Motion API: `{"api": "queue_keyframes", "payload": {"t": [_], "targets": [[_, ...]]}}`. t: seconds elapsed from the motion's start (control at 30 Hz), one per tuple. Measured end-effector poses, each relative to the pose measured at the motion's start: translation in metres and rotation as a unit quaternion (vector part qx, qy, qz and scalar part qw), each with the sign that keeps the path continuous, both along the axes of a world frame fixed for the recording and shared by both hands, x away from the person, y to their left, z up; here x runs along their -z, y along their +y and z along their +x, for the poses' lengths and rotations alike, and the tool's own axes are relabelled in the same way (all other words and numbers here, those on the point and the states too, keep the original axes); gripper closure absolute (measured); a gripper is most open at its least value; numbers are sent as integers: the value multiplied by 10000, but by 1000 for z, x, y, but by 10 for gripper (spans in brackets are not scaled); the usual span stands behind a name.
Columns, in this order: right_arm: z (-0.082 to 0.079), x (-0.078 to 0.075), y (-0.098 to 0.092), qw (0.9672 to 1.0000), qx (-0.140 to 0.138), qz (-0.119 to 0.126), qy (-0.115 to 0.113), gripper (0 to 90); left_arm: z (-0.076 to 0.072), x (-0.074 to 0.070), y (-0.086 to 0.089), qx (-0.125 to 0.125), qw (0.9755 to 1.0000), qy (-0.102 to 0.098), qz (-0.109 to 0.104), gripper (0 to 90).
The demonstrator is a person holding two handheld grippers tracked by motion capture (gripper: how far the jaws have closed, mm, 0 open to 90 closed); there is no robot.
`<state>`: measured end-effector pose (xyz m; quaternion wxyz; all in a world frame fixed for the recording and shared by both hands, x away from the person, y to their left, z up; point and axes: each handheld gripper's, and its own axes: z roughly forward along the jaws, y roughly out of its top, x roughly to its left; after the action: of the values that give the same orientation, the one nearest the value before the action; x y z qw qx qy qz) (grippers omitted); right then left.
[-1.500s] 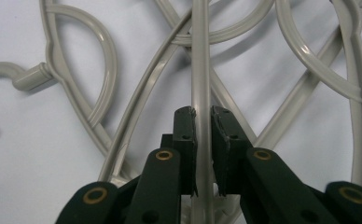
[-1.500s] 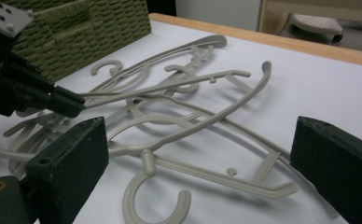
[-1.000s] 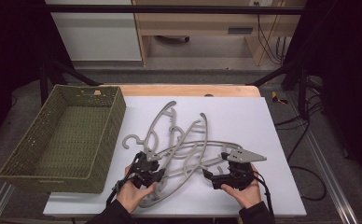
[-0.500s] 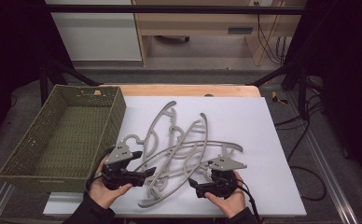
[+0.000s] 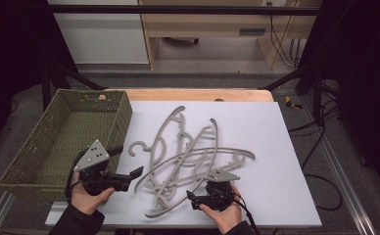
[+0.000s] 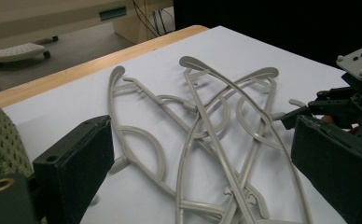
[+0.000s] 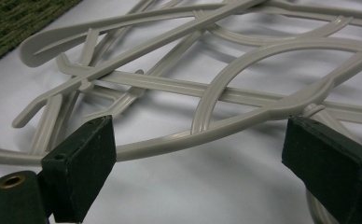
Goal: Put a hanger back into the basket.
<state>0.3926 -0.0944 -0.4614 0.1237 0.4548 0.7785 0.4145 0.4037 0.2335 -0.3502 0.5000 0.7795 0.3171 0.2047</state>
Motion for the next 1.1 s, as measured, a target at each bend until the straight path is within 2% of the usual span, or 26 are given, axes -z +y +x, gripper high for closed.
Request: {"api": "queue_keyframes", "payload": {"t": [0.13,0.33,0.5,0.7,0.83,0.9,1.1], "targets": [[3,4,7,9999,99,-50,65,80,4,3,4,-135,9999,66,-18,54],[5,8,16,9997,176,-135,104,80,3,2,5,-136,9999,31,-33,58],[6,9,14,9994,268,-108,204,101,4,3,5,-157,9998,76,-15,63],[9,10,14,9984,531,-130,170,157,3,4,2,-113,9999,71,-3,66],[10,13,19,9979,562,-149,301,171,3,4,1,-110,9999,79,27,66],[10,12,18,9978,535,-159,362,198,3,4,1,-100,9999,85,24,68],[14,7,0,9975,569,-211,368,395,4,5,1,-100,9999,91,53,71]]}}
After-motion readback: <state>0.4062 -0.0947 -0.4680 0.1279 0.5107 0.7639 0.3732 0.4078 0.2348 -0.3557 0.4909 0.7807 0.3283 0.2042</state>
